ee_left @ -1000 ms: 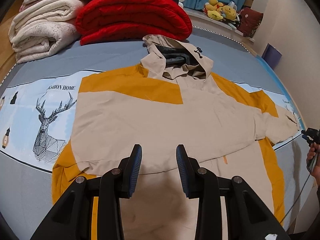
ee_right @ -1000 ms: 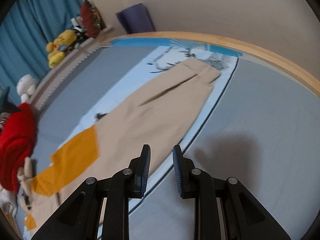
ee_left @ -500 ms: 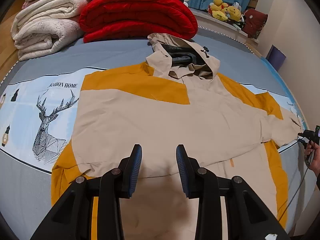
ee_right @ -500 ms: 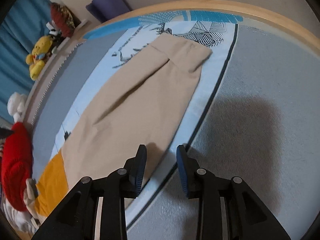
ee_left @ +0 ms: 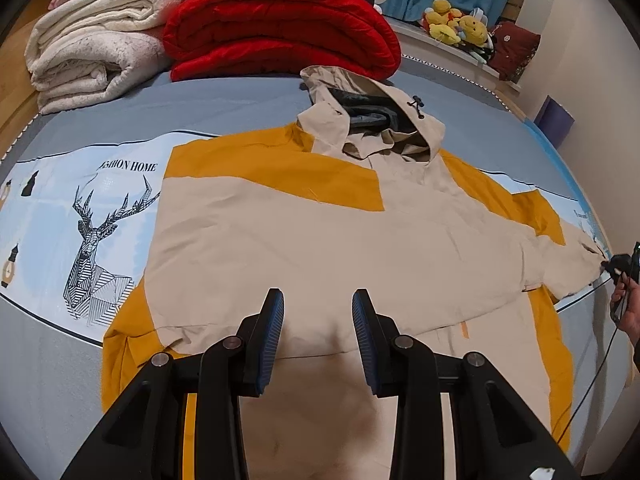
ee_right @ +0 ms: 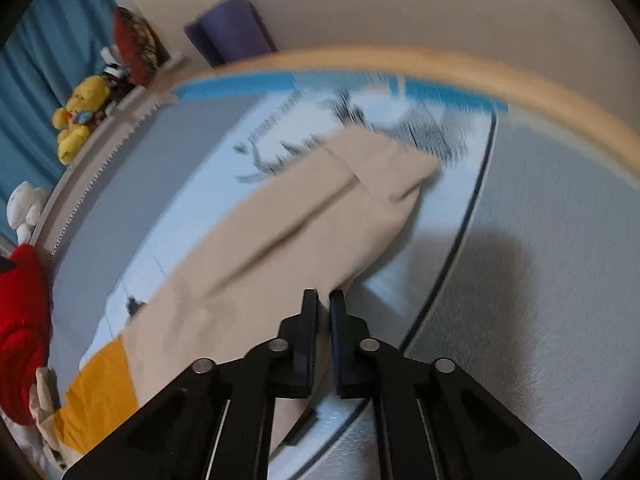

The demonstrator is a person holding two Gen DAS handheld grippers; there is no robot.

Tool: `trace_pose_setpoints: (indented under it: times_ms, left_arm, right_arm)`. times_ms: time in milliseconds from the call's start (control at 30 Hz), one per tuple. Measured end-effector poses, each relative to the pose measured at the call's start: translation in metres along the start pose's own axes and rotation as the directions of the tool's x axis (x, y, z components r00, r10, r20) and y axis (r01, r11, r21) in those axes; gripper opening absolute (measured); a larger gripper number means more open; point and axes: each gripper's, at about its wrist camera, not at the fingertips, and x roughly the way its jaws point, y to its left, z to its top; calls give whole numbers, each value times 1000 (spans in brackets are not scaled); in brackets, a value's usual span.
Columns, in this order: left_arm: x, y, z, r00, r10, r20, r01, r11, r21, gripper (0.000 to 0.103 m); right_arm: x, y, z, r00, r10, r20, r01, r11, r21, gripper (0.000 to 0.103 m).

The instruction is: Fold large clothes

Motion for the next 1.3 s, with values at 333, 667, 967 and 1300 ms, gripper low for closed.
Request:
trace_pose_setpoints:
  times_ms: [333,667,967,1300]
  left_arm:
    - [-26,11,12,998,-42,43,46,996,-82,32]
    - [-50,45,15,996,-67,57,76,982,-175,32]
    - [-53,59,14,994,-106,32,111,971,-213,32]
    - [-33,31,8,994,-109,-17,105,983,-152,32]
  right_arm:
    - [-127,155,-59,975,176,133,-106,903,-417,3]
    - [-257,336,-282,850,502,-161,-444,518,-731,3]
    - [-241,368,-454,832,318,-455,-552,383,-741,11]
    - [-255,288,-391,882,320,-346,-471,644,-603,42]
